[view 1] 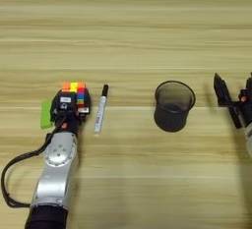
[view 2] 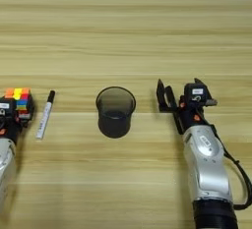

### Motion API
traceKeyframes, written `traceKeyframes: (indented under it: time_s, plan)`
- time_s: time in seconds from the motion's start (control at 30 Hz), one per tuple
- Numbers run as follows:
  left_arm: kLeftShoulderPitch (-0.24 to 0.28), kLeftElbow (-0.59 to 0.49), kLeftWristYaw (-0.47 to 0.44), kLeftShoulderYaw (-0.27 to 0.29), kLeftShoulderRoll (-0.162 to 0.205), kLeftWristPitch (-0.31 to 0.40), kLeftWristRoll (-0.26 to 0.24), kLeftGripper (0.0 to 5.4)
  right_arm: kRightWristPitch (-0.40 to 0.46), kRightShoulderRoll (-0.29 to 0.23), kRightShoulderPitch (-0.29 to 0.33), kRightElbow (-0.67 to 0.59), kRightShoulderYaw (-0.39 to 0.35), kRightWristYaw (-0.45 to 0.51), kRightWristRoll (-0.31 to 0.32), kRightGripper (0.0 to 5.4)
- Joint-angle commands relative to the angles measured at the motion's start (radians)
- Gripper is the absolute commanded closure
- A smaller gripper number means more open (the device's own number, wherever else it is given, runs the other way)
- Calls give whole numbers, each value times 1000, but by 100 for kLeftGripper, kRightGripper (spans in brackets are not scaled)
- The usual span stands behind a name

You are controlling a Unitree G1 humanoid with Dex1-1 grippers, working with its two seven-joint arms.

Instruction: Move the objects on the table

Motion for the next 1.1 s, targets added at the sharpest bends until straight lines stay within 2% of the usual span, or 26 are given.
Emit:
traceKeyframes:
  time_s: [0.03, 0.73, 0.87, 1.1]
  plan:
    - [-11, 10, -5, -4, -1, -4, 1, 212, 2, 1, -6, -7, 1, 1, 0, 0]
    - [-6, -21, -14, -3, 0, -11, 0, 212, 2, 0, -5, -8, 0, 2, 1, 0]
    - [2, -62, -21, -8, -5, -13, -6, 212, 1, 0, -4, -9, 0, 3, 1, 0]
    - [28, -164, -34, -67, -36, -10, 5, 212, 2, -1, -3, -11, -1, 3, 1, 0]
